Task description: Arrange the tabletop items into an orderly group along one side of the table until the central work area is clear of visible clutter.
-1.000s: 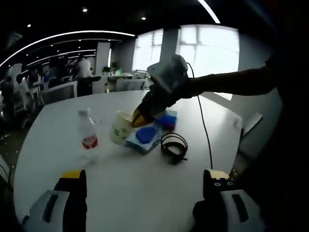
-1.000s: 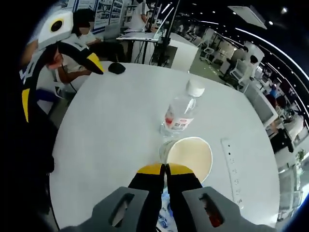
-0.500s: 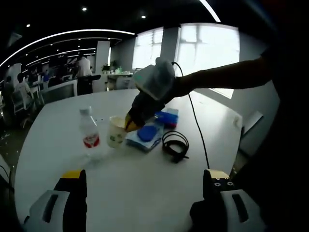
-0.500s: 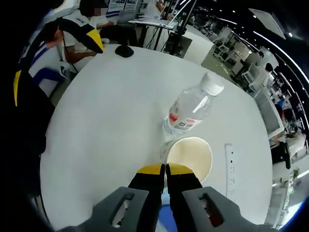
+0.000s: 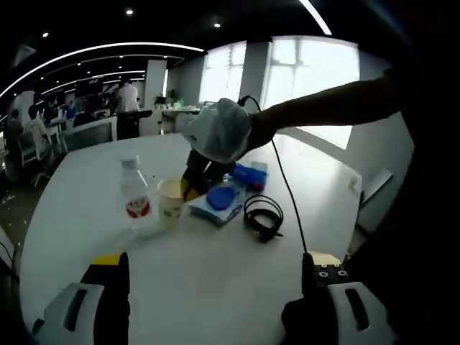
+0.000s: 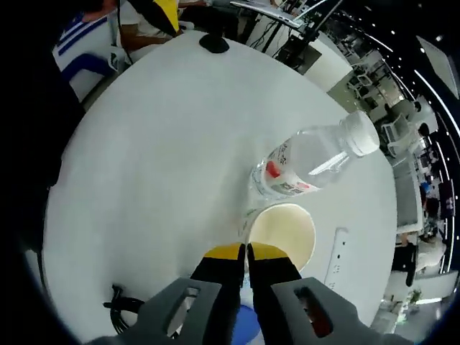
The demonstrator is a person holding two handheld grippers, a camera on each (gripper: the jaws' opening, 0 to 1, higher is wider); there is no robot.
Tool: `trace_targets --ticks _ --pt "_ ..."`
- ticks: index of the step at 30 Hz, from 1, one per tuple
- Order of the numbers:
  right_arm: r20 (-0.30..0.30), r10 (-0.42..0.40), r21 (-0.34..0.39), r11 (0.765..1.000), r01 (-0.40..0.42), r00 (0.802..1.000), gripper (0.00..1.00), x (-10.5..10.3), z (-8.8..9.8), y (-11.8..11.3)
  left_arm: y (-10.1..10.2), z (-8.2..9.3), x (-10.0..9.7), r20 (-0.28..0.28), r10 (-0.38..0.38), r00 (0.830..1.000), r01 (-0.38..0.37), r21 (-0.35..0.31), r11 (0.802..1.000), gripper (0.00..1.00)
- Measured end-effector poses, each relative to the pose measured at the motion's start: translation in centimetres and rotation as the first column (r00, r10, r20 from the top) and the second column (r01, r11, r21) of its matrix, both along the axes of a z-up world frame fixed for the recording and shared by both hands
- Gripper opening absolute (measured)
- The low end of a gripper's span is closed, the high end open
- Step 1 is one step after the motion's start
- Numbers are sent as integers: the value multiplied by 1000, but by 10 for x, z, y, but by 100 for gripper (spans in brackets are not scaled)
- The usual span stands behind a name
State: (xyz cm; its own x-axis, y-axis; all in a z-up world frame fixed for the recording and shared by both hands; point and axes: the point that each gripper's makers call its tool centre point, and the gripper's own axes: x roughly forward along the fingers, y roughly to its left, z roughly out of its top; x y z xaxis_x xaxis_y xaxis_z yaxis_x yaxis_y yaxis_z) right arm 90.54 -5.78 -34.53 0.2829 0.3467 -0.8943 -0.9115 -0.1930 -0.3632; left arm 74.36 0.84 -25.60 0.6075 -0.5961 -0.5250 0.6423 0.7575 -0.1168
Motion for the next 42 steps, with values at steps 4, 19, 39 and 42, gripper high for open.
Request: trace_targets --ticks 4,19,39,42 --pt "-3 7 -9 1000 -7 1000 0 0 0 1 2 -2 0 -5 10 1000 -10 -5 1000 99" --pt "-3 -3 -2 1000 3 1000 2 5 -3 4 5 -4 4 -10 15 1000 -16 -12 1000 98" --pt "-28 -200 219 955 201 979 40 5 39 -1 -1 -3 3 -12 5 1000 -5 -14 1000 99" --pt "-50 -249 261 931 254 967 47 -1 48 -8 -3 -1 4 -5 -4 1000 4 -7 1000 99"
